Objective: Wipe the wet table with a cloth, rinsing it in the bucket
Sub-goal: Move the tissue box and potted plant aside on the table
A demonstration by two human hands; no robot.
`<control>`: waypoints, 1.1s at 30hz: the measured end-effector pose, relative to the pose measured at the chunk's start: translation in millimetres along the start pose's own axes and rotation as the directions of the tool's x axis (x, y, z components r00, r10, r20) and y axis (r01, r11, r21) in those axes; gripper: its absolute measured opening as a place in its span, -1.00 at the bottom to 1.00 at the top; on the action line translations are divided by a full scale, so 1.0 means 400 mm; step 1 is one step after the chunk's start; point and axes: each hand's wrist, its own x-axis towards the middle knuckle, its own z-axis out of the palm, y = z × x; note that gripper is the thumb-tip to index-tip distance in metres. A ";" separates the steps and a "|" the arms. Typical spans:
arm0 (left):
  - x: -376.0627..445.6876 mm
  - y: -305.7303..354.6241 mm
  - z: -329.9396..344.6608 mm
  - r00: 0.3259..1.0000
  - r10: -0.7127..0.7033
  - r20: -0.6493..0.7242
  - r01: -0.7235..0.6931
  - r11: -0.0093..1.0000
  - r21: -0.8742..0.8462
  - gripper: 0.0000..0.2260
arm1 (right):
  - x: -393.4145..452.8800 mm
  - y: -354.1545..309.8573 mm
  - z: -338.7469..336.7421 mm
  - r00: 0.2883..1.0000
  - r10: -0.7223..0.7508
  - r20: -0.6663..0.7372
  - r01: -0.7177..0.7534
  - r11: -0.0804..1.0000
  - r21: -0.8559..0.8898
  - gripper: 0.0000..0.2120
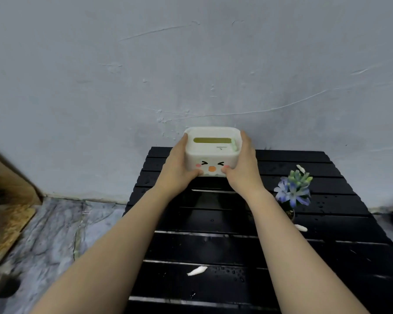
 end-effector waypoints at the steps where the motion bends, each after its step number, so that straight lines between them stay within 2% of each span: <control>1: 0.007 -0.005 0.005 1.000 -0.007 0.001 0.007 1.000 0.001 -0.10 | 0.008 0.008 0.006 1.000 0.007 0.002 -0.007 1.000 -0.001 -0.08; 4: 0.024 -0.017 0.017 1.000 -0.017 0.001 0.017 1.000 -0.013 -0.10 | 0.026 0.028 0.015 1.000 0.021 0.009 -0.021 1.000 -0.009 -0.08; 9: 0.040 -0.007 0.018 1.000 0.027 -0.013 -0.026 0.998 0.052 -0.22 | 0.051 0.041 0.007 1.000 -0.001 0.017 0.002 0.999 -0.043 -0.12; 11: 0.039 -0.007 0.016 1.000 0.024 -0.014 -0.024 0.999 0.033 -0.20 | 0.052 0.043 0.008 0.999 0.010 0.040 -0.008 0.998 -0.058 -0.12; 16: 0.024 0.006 0.006 0.998 0.062 -0.029 -0.060 0.997 0.047 -0.26 | 0.025 0.025 0.030 0.999 0.045 0.012 -0.041 0.979 -0.197 -0.12; 20: 0.006 0.016 -0.022 0.994 0.055 -0.099 -0.045 0.994 0.101 -0.12 | -0.019 -0.031 0.031 0.999 -0.052 0.003 0.051 0.967 -0.250 -0.15; 26: -0.120 0.114 -0.069 0.942 0.184 -0.281 -0.173 0.983 0.063 -0.59 | -0.187 -0.131 -0.009 0.954 -0.299 0.006 0.299 0.952 -0.070 -0.45; 29: -0.206 0.141 -0.068 0.928 0.240 -0.285 -0.226 0.971 0.079 -0.70 | -0.302 -0.141 -0.051 0.928 -0.372 -0.019 0.371 0.927 -0.054 -0.53; 33: -0.310 0.157 -0.025 0.934 0.247 -0.260 -0.238 0.969 0.066 -0.77 | -0.449 -0.100 -0.121 0.914 -0.405 -0.032 0.401 0.912 -0.085 -0.60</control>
